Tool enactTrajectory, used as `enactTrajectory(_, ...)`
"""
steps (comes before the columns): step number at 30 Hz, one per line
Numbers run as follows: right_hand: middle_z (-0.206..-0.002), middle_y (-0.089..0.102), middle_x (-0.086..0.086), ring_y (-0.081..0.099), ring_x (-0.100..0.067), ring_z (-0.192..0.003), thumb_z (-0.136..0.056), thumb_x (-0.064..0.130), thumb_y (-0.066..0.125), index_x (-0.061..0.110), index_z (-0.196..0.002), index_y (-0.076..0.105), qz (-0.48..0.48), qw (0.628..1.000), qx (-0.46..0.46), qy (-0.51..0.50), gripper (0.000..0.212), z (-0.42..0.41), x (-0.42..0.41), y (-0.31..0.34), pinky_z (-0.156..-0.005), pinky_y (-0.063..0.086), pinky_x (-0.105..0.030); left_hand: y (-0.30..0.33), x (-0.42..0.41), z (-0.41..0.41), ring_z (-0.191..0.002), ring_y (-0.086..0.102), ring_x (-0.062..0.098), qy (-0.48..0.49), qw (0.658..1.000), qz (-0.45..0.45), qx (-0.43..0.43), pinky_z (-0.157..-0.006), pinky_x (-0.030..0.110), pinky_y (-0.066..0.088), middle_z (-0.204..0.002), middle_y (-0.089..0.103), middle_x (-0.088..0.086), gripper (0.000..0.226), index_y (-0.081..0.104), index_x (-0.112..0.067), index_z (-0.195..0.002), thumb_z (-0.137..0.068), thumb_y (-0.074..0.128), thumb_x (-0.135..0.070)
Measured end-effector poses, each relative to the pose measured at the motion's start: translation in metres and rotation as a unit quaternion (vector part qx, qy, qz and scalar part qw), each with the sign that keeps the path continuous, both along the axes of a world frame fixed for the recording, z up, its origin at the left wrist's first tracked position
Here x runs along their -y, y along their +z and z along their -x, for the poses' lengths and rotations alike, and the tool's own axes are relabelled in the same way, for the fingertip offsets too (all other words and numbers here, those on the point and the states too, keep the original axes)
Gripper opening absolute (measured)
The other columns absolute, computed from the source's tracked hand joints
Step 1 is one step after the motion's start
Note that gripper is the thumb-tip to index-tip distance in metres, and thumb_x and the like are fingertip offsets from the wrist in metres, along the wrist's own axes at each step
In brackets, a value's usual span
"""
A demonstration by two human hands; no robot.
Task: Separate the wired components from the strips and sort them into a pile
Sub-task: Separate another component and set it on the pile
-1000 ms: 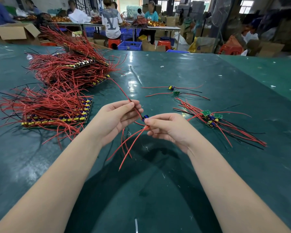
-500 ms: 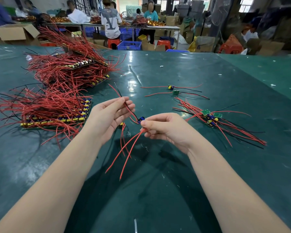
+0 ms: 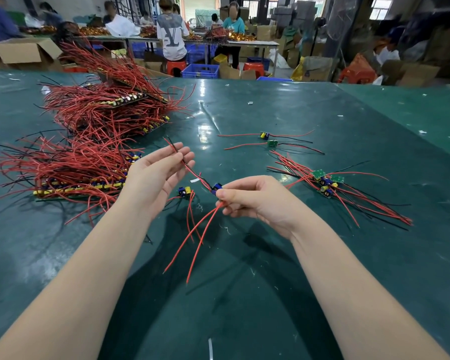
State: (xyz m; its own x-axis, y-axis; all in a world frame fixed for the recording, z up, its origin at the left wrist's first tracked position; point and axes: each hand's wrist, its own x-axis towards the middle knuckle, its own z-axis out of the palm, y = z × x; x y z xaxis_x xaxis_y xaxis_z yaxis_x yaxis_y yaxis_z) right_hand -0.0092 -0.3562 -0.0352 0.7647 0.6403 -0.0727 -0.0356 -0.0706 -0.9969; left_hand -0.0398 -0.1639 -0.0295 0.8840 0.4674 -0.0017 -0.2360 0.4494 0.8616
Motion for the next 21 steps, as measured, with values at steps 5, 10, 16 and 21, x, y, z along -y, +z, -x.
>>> enactTrajectory(5, -0.082, 0.074, -0.006, 0.066, -0.012, -0.066, -0.082, 0.018, 0.074, 0.013, -0.083, 0.077, 0.004, 1.000, -0.001, 0.003, 0.006, -0.0002, -0.0001, -0.0004, -0.068, 0.055, -0.022, 0.0009, -0.0016, -0.0005, -0.077, 0.073, 0.016, 0.011, 1.000, 0.008, 0.001, -0.065, 0.020, 0.056, -0.076, 0.074, 0.007, 0.010, 0.063, 0.000, -0.092, -0.094, 0.053, 0.002)
enactTrajectory(10, -0.081, 0.074, -0.006, 0.065, -0.012, -0.066, -0.082, 0.016, 0.073, 0.014, -0.081, 0.078, -0.011, 1.000, 0.015, 0.013, 0.006, 0.0003, -0.0004, -0.0007, -0.067, 0.053, -0.021, -0.0003, -0.0051, 0.0003, -0.073, 0.073, 0.013, 0.026, 1.000, -0.006, -0.001, -0.064, 0.018, 0.055, -0.073, 0.074, 0.005, 0.010, 0.064, 0.001, -0.089, -0.094, 0.056, -0.002)
enactTrajectory(16, -0.082, 0.074, -0.005, 0.062, -0.010, -0.067, -0.086, 0.010, 0.069, 0.010, -0.087, 0.077, -0.028, 0.996, 0.064, 0.051, 0.007, 0.0029, -0.0025, -0.0002, -0.070, 0.052, -0.020, -0.0017, -0.0014, 0.0005, -0.065, 0.071, 0.011, 0.033, 0.998, -0.035, -0.029, -0.061, 0.015, 0.055, -0.066, 0.072, 0.005, 0.010, 0.064, 0.003, -0.087, -0.092, 0.055, 0.003)
enactTrajectory(21, -0.082, 0.074, -0.004, 0.063, -0.010, -0.068, -0.085, 0.010, 0.070, 0.013, -0.085, 0.078, -0.034, 0.996, 0.060, 0.049, 0.008, 0.0023, -0.0026, 0.0001, -0.069, 0.052, -0.020, -0.0025, 0.0021, -0.0007, -0.064, 0.071, 0.011, 0.047, 0.998, -0.039, -0.026, -0.065, 0.016, 0.056, -0.066, 0.072, 0.004, 0.011, 0.064, 0.002, -0.086, -0.093, 0.056, 0.002)
